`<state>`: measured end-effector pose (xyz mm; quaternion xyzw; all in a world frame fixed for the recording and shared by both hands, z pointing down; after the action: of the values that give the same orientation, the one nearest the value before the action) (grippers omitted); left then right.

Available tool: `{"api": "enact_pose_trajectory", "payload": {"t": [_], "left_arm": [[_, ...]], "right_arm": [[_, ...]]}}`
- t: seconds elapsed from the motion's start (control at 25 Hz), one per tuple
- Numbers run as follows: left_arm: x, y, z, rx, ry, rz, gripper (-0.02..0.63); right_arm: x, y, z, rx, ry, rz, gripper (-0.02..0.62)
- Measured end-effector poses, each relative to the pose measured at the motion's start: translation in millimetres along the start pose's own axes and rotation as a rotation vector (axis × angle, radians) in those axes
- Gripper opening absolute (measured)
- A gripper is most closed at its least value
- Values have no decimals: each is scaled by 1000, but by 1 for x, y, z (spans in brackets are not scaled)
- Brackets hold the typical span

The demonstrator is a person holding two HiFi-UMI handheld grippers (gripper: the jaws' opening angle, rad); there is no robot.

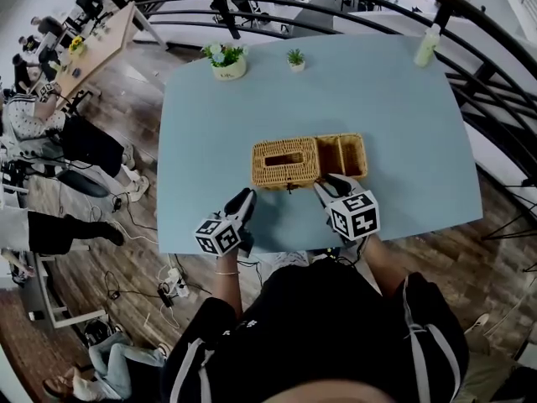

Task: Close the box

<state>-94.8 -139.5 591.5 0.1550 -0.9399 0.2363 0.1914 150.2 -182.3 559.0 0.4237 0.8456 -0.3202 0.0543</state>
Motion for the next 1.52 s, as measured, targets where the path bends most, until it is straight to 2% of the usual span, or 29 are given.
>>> {"api": "enact_pose_trajectory", "payload": {"t": [0.56, 0.68, 0.76, 0.88, 1.24, 1.52], "left_arm": [[-16, 19, 4, -68, 1, 30, 55], [-25, 21, 10, -93, -22, 22, 55], [-31, 25, 14, -111, -39, 17, 54], [-42, 30, 20, -143, -61, 1, 45], [-76, 31, 35, -168, -143, -85, 31], [-91, 29, 35, -163, -162, -130, 31]], "right_arm": [[1, 25, -5, -61, -21, 4, 126], [1, 29, 0, -99, -14, 3, 102], [3, 34, 2, -127, -14, -5, 65], [5, 43, 6, -176, -18, -24, 0], [11, 69, 15, -284, -33, -22, 0], [16, 79, 12, -273, -16, -32, 0]]}}
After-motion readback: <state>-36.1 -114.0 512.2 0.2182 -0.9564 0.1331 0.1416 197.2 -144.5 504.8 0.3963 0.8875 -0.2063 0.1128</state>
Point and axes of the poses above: the fingertips, and each gripper's own axes: y backward along the fingers, x to its left, z out of its top, the point moved 5 cm from there along y, backward along the fingers, and after that the axes turned 10 degrees about z, right-handed, at the moved point
